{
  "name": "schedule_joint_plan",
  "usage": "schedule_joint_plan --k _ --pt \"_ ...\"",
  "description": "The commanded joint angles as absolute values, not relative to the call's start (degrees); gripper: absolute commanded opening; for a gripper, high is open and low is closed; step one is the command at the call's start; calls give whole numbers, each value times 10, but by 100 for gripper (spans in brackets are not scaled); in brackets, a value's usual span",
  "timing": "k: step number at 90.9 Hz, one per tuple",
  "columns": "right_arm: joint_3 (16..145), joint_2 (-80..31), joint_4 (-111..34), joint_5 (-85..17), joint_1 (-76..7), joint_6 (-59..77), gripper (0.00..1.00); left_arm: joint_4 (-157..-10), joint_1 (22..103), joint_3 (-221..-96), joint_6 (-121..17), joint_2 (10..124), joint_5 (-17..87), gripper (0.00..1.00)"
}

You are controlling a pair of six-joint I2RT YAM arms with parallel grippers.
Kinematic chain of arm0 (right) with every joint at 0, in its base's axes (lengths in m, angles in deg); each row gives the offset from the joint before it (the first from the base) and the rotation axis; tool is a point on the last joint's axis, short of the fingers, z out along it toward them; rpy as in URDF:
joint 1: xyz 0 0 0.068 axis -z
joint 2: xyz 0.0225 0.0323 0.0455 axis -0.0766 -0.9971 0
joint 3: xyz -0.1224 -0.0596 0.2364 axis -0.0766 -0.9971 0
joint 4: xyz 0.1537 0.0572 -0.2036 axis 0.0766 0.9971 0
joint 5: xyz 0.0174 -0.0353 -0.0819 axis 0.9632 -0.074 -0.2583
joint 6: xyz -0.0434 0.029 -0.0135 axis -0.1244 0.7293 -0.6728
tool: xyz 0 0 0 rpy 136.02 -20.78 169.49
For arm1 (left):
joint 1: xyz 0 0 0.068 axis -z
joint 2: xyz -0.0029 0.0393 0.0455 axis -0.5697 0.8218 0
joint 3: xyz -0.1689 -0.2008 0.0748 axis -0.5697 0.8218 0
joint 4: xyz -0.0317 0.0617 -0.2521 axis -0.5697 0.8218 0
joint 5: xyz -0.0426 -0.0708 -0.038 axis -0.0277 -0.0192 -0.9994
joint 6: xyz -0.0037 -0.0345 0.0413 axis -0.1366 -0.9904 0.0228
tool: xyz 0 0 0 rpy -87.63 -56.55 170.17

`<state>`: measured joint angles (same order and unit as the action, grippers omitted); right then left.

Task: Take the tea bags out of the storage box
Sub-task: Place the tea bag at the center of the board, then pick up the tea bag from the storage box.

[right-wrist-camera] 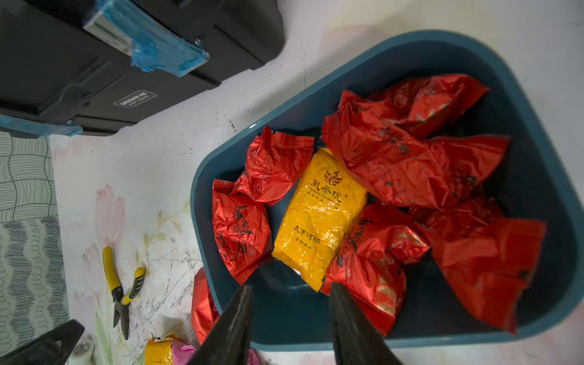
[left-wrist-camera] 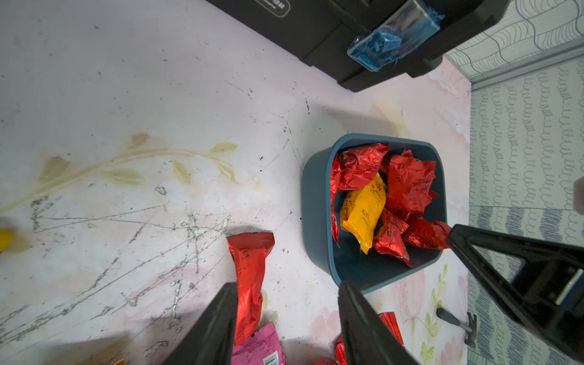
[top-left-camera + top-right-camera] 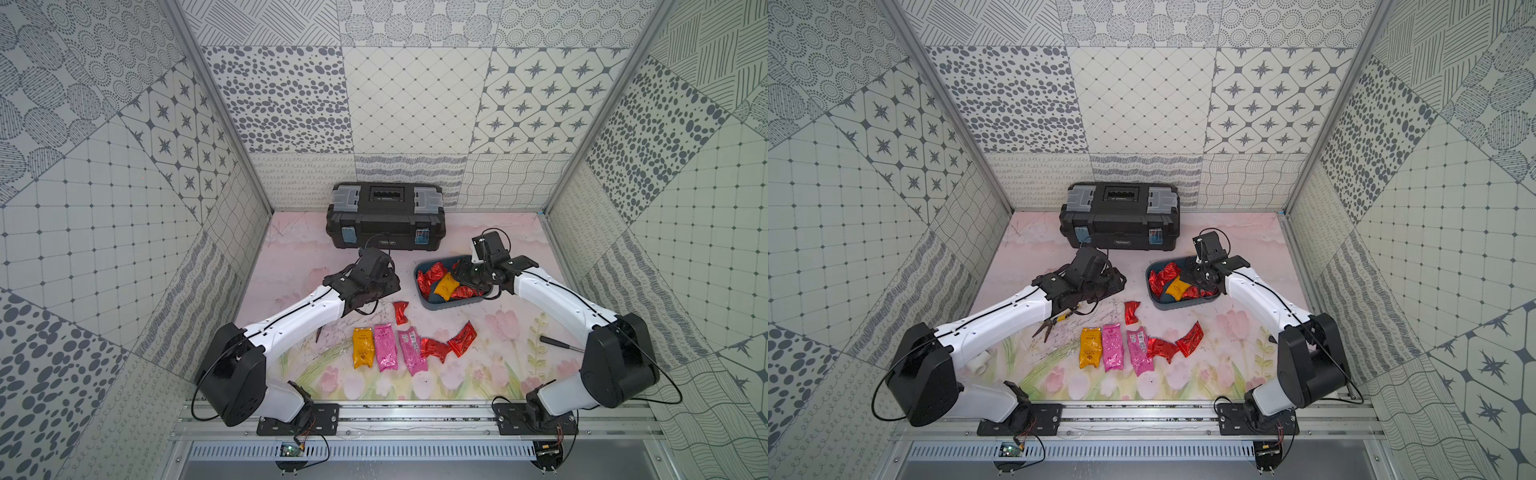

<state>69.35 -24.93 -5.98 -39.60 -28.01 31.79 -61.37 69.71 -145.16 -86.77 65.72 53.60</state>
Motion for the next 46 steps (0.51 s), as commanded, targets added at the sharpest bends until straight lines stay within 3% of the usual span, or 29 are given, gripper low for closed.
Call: schedule_joint_plan --k 1,26,46 --pt "728 -288 -63 -372 -288 341 44 -591 689 -1440 -892 641 570 55" --pt "726 -358 -177 -366 -297 404 49 -586 681 -1430 -895 628 568 55" --pt "731 -404 -214 -388 -297 443 45 -582 675 -1420 -898 614 570 56"
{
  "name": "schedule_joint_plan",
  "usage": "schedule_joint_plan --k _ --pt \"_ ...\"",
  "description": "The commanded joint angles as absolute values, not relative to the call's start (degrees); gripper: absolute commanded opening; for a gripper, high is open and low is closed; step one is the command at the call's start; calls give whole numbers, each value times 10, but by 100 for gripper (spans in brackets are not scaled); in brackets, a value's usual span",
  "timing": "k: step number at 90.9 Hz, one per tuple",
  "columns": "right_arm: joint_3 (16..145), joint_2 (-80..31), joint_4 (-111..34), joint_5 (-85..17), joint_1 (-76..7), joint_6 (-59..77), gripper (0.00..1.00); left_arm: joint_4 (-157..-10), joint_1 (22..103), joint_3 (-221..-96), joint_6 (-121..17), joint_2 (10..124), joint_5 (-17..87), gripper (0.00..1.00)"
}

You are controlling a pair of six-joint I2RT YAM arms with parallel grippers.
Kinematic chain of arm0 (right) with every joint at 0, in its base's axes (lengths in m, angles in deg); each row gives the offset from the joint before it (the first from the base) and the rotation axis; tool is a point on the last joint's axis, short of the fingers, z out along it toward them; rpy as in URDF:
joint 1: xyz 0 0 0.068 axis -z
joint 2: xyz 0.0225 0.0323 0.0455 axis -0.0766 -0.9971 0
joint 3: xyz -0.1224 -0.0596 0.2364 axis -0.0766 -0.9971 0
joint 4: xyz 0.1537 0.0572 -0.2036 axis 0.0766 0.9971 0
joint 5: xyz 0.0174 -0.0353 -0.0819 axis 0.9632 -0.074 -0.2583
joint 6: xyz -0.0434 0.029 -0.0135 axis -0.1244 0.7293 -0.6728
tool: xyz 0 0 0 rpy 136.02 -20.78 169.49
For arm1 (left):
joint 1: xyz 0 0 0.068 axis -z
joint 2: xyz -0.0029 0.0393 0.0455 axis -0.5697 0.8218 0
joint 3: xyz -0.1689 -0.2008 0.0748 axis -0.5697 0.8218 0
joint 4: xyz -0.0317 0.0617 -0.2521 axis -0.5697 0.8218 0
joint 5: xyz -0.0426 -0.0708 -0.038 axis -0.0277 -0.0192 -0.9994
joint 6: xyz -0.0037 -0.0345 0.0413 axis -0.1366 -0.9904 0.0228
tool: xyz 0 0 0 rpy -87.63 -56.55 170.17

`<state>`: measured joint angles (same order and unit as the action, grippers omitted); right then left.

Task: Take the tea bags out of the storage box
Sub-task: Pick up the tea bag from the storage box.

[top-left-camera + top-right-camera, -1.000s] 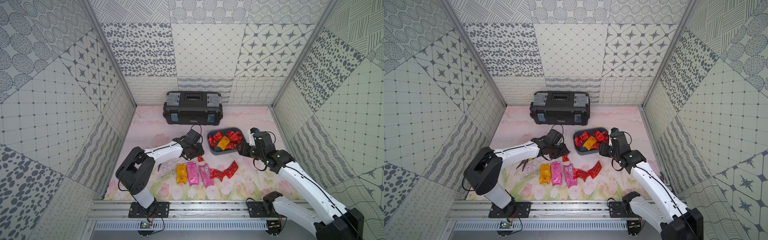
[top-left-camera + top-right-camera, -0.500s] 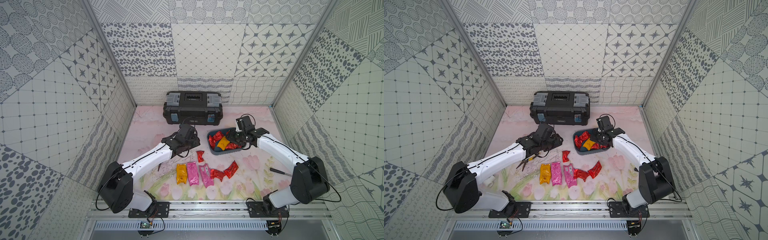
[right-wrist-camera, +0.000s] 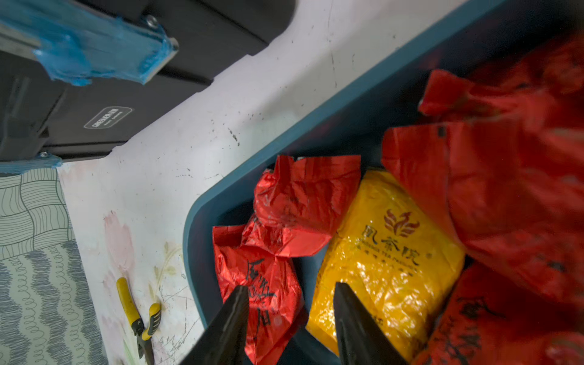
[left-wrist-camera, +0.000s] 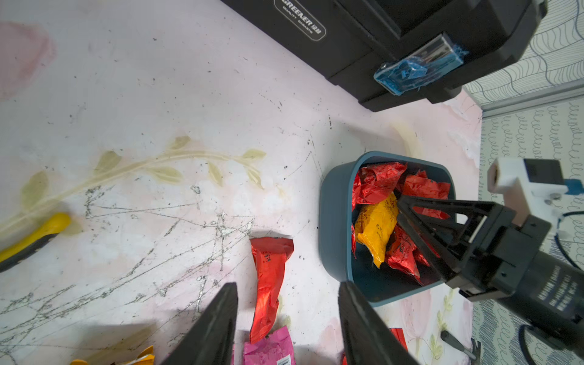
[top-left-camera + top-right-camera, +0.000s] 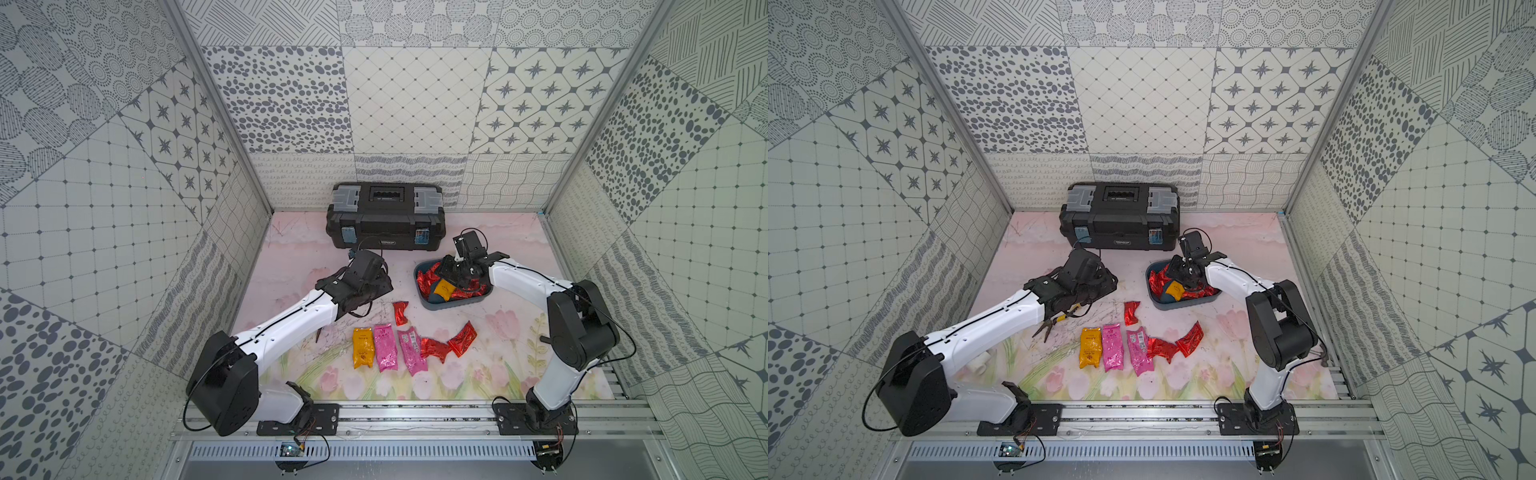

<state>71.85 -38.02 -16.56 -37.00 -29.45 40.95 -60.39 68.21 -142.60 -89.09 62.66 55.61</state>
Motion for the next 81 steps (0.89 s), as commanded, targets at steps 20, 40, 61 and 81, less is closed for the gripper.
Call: schedule_joint_plan --k 20,40,61,81 --pt "731 -431 -240 -392 -297 469 40 -577 669 -1414 -897 603 572 56" --pt "731 -446 -267 -400 -296 476 27 -576 665 -1410 -896 596 574 56" --pt "707 -402 -271 -414 -297 474 4 -572 661 -1403 -894 580 581 56" --pt "671 -332 -256 -419 -297 464 0 -575 659 -1392 -900 571 584 55"
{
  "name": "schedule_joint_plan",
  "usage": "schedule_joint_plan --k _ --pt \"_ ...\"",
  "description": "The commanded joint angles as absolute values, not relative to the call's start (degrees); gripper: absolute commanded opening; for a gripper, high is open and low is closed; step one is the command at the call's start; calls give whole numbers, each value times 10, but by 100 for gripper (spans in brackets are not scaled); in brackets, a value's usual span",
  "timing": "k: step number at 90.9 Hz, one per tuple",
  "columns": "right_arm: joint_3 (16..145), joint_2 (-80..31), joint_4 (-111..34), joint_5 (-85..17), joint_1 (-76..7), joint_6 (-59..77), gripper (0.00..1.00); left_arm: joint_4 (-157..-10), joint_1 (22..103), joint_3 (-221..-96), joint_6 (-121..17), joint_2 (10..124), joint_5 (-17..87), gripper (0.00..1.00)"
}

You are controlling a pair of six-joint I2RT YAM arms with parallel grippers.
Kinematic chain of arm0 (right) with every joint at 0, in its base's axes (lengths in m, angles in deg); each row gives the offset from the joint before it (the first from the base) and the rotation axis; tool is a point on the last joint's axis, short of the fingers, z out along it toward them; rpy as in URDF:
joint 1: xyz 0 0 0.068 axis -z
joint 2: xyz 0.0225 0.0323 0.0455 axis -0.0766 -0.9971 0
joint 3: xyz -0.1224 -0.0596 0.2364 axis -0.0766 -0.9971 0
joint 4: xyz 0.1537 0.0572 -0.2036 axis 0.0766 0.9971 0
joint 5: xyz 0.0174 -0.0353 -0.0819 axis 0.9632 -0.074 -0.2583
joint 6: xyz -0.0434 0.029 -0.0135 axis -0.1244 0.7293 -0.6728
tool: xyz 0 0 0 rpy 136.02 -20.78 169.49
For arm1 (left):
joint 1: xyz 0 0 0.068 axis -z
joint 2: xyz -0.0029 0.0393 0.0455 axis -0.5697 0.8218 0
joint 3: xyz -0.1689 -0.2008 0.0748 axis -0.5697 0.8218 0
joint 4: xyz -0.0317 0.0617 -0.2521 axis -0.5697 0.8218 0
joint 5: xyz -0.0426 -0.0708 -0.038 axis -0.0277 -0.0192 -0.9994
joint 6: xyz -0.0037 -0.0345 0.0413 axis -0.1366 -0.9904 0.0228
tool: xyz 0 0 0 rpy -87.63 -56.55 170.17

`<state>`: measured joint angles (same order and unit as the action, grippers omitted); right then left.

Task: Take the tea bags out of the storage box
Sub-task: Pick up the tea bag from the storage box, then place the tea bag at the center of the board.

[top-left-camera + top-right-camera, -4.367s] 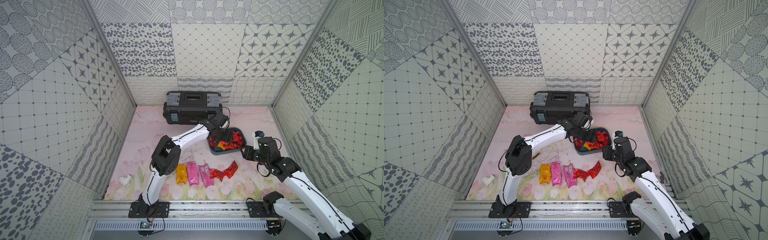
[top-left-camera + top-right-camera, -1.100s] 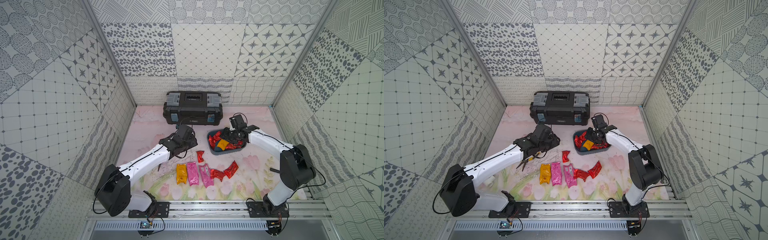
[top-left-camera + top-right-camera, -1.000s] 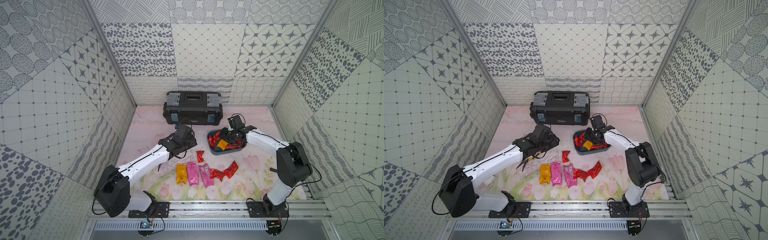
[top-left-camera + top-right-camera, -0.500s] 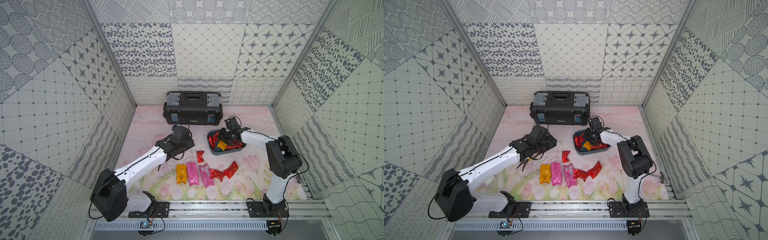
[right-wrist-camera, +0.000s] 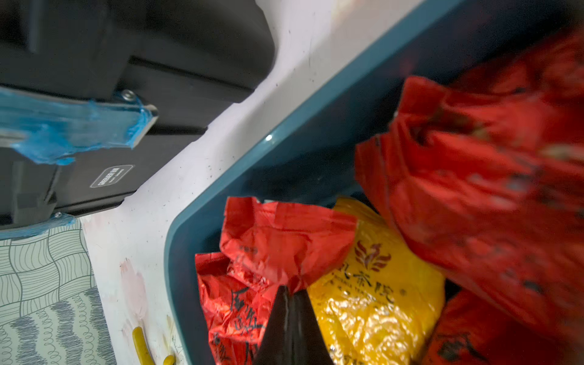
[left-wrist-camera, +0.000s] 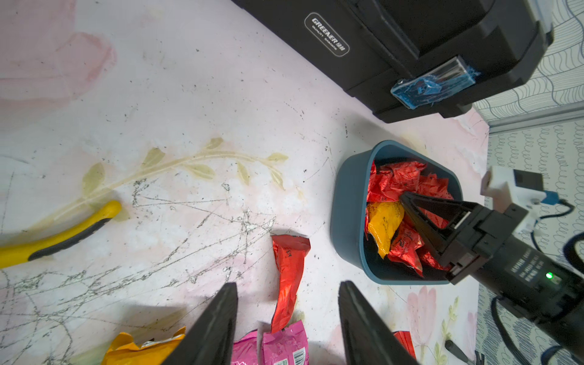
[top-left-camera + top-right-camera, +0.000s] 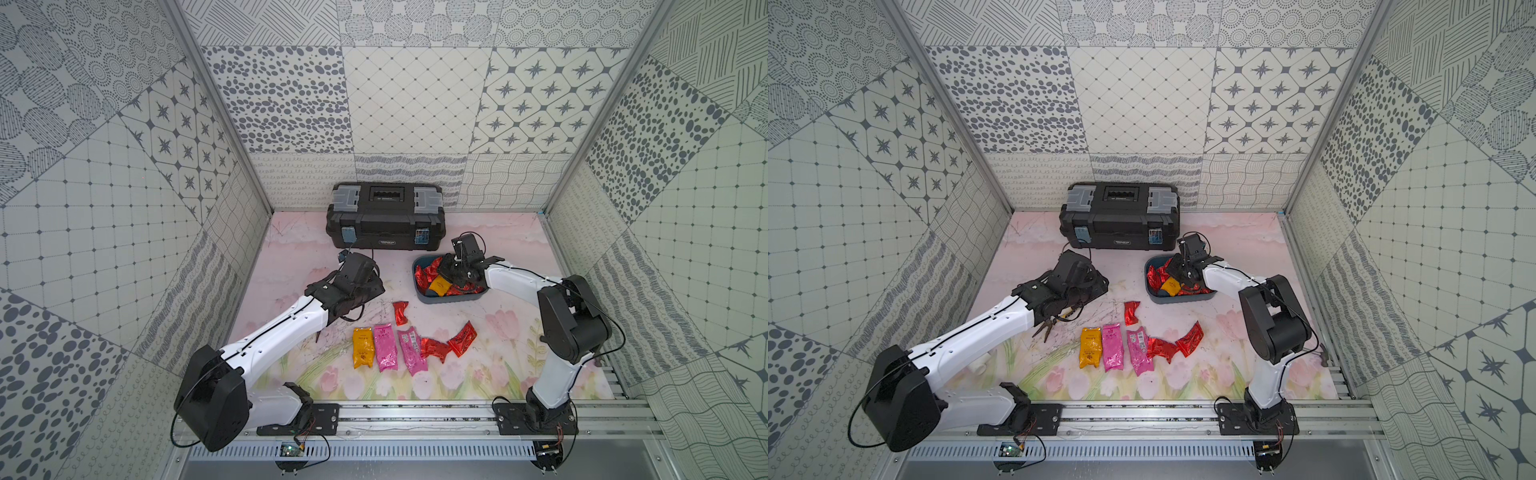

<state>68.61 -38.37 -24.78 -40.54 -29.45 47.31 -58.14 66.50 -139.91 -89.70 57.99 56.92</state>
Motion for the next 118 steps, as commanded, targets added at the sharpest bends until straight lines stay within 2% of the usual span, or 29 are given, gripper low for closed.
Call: schedule_joint_plan --k 1,31,54,80,118 --pt "669 -328 -255 -419 -297 463 0 -575 659 -1391 -901 570 584 56" --pt "653 -215 -179 -425 -304 373 0 -576 656 -1367 -916 556 584 55" --pt "713 -198 -17 -391 -392 227 0 -580 650 -1347 -921 540 583 56" --pt "775 -275 78 -375 -479 171 0 -579 647 -1332 -928 526 583 56" --pt "851 -418 120 -424 -492 171 0 -570 646 -1311 -936 494 587 56"
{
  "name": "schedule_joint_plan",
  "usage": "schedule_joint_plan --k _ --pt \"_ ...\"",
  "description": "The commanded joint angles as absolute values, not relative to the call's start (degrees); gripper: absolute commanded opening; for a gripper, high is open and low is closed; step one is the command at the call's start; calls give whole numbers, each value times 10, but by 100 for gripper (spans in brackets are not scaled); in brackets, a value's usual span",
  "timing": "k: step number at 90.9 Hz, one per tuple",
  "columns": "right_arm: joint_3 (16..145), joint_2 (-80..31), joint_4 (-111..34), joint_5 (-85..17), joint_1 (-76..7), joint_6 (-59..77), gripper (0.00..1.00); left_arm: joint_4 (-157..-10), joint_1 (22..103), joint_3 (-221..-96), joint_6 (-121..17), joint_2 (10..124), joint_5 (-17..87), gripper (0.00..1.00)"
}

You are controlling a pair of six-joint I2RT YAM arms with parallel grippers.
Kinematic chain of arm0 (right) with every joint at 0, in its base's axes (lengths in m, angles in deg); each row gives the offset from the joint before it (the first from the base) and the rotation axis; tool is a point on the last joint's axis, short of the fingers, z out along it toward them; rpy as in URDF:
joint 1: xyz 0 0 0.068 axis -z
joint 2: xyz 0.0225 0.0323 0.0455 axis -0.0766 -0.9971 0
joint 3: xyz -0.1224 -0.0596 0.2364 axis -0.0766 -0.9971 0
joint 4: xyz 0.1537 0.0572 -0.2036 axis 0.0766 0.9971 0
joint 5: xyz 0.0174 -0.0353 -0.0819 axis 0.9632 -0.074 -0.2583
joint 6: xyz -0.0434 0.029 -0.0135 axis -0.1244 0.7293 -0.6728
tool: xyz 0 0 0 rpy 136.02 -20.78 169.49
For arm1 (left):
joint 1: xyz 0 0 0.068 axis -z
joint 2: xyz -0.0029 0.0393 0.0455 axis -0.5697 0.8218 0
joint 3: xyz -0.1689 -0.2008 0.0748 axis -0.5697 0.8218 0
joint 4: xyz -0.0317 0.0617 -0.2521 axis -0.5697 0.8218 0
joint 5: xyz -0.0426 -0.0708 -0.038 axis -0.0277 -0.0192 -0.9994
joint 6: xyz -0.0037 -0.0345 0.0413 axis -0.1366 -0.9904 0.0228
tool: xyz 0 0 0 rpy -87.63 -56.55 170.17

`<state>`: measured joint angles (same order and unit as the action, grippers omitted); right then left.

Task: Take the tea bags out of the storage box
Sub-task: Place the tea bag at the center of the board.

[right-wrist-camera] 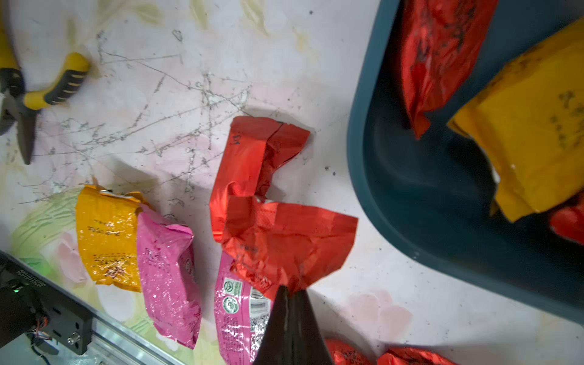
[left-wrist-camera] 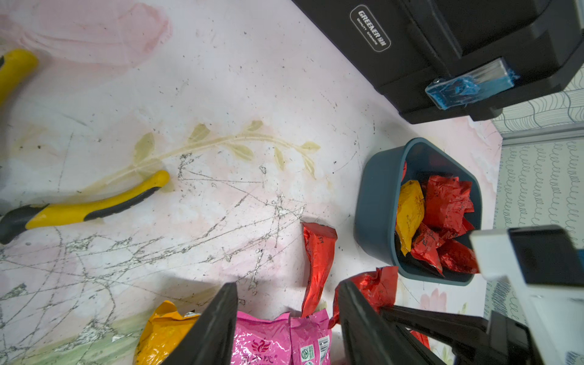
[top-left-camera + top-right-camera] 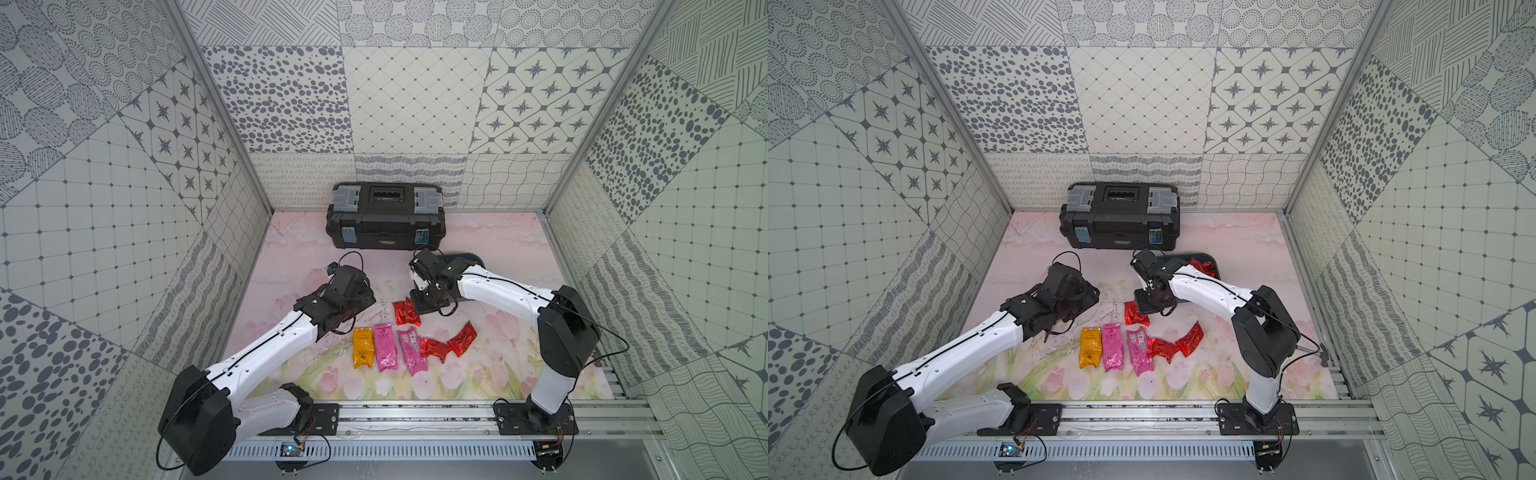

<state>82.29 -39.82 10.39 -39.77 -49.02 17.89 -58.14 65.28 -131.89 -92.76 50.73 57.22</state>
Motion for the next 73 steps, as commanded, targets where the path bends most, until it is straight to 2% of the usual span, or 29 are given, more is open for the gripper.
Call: schedule_joint_plan --k 1,10,21,31,57,73 --pt "852 -420 121 -425 -491 171 0 -569 646 -1311 -936 493 587 55" --pt "857 -431 123 -438 -492 172 1 -569 646 -1309 -933 490 590 56" --pt "858 -423 123 -440 -491 175 24 -572 646 -1312 -922 492 587 56" --pt "857 -394 123 -446 -489 179 34 -579 646 -1318 -911 498 579 56" --pt "822 -294 103 -489 -439 186 39 -675 645 -1300 -889 500 525 56" --pt "795 -293 53 -479 -378 196 40 -718 645 -1292 -883 501 504 56"
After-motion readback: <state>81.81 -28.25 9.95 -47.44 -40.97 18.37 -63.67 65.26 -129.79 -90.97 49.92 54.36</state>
